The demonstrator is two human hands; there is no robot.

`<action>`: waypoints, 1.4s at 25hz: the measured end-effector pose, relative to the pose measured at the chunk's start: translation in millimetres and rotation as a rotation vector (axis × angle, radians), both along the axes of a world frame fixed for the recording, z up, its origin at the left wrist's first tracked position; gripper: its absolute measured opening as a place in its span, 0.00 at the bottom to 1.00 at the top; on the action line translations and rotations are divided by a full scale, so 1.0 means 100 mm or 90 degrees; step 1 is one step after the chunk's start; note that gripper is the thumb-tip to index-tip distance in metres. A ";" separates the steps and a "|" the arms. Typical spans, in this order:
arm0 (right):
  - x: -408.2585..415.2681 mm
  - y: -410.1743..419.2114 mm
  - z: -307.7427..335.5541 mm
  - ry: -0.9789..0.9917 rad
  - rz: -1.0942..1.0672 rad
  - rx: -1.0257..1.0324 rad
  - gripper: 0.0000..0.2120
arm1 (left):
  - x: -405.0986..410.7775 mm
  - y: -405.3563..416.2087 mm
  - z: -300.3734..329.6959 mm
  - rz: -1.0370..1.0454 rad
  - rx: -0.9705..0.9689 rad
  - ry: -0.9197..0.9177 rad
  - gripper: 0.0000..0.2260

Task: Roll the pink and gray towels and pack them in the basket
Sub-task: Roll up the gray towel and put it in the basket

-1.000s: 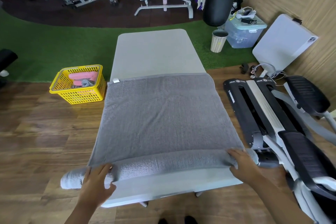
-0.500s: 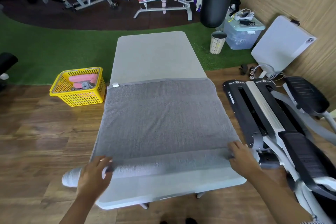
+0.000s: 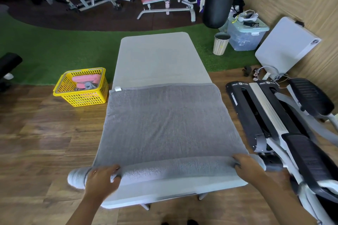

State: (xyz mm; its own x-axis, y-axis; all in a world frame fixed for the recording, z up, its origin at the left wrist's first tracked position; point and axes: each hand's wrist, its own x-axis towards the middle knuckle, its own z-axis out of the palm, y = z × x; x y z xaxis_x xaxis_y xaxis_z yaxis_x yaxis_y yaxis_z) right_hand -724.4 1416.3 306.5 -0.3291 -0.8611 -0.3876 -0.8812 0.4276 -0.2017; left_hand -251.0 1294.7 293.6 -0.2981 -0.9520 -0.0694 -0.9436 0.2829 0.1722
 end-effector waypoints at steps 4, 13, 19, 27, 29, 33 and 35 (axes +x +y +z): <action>-0.03 -0.05 0.04 0.023 0.032 -0.043 0.13 | 0.08 -0.07 -0.08 0.047 -0.021 0.064 0.18; 0.00 0.00 -0.06 0.003 0.074 -0.051 0.25 | 0.11 0.02 -0.22 0.008 0.013 0.096 0.27; -0.05 -0.05 0.13 0.002 0.068 0.052 0.02 | 0.22 -0.06 -0.08 0.006 0.067 0.063 0.16; -0.07 -0.04 -0.07 -0.036 0.051 -0.116 0.21 | 0.23 -0.05 -0.24 -0.069 -0.085 0.113 0.21; -0.04 0.01 -0.06 -0.041 0.054 -0.080 0.25 | 0.23 -0.03 -0.31 -0.103 -0.071 0.091 0.25; -0.05 0.03 -0.02 -0.031 0.055 -0.046 0.23 | 0.19 -0.01 -0.30 -0.074 -0.026 0.067 0.25; -0.10 0.03 0.00 -0.042 0.043 0.000 0.20 | 0.22 -0.02 -0.24 -0.095 -0.037 0.044 0.22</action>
